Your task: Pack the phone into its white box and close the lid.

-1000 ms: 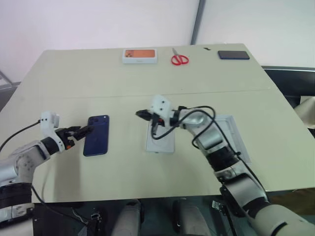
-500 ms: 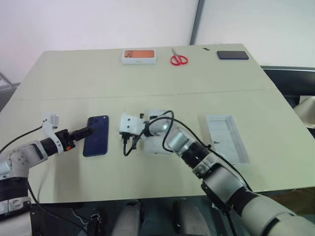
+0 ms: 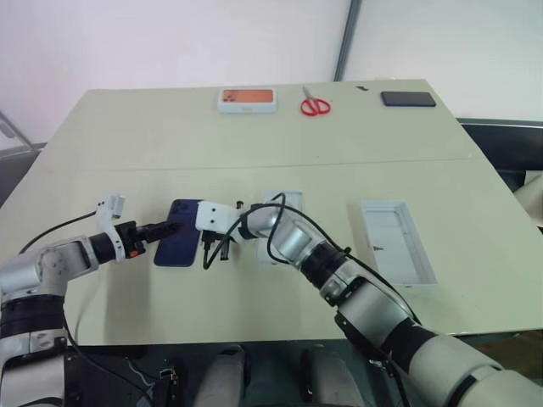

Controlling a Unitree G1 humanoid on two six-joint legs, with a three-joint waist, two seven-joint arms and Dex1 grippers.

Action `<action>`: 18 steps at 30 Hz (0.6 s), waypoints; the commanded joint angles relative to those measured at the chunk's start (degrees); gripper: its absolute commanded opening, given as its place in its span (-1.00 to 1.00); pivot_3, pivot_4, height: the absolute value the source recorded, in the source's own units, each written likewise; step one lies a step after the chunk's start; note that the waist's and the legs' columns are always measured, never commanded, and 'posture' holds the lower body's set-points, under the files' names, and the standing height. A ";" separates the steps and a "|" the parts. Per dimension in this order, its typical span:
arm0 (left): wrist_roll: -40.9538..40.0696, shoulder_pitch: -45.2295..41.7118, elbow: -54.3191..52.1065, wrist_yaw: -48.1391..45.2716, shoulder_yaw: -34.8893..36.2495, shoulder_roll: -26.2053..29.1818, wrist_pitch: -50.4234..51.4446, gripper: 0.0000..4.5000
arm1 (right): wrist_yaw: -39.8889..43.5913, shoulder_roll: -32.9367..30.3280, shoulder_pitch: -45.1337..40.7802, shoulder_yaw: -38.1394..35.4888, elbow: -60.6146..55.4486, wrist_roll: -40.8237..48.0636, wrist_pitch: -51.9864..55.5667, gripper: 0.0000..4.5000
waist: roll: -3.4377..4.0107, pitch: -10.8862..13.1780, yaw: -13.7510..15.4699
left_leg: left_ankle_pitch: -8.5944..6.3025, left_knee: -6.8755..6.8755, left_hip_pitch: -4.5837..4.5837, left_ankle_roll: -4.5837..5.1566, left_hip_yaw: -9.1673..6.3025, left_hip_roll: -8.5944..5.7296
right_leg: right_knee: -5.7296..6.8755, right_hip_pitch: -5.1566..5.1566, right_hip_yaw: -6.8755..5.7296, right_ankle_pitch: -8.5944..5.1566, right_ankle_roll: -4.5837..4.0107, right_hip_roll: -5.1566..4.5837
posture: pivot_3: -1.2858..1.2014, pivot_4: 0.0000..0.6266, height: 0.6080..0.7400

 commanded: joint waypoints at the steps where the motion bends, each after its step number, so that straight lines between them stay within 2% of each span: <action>1: 0.73 1.25 2.38 -1.79 -6.30 -2.74 3.82 0.96 | -1.14 2.51 -1.83 -0.26 2.46 -0.51 -1.50 -0.96 | 0.01 -0.12 0.00 | 0.00 -0.02 0.05 0.00 -0.01 0.00 | -0.01 0.00 0.01 0.00 0.00 0.00 | 0.03 -0.52 1.00; 6: -0.48 0.81 1.81 -3.66 -7.57 -3.77 8.04 0.96 | -1.97 3.02 -2.01 -0.46 4.86 -1.33 -3.40 -0.96 | 0.01 -0.22 -0.03 | -0.02 -0.28 0.71 0.01 0.01 0.01 | -0.20 0.54 0.01 -0.04 0.03 0.00 | 0.03 -0.52 1.00; 9: -0.10 0.15 1.55 -3.67 -7.19 -4.76 8.31 0.96 | -1.47 2.55 -1.44 -0.12 4.60 -1.89 -4.24 -0.96 | 0.02 -0.24 -0.01 | -0.02 -0.28 0.72 0.02 0.00 0.01 | -0.23 0.58 0.01 -0.05 0.05 0.00 | 0.03 -0.52 1.00; 18: 1.68 -5.04 10.54 -0.61 -1.02 -4.92 5.28 0.96 | -0.32 0.86 0.73 -0.15 2.75 -2.66 -4.50 -0.96 | 0.05 -0.29 0.27 | -0.02 -0.26 0.73 0.02 -0.05 -0.03 | -0.23 0.64 -0.05 -0.05 0.06 -0.01 | 0.03 -0.52 1.00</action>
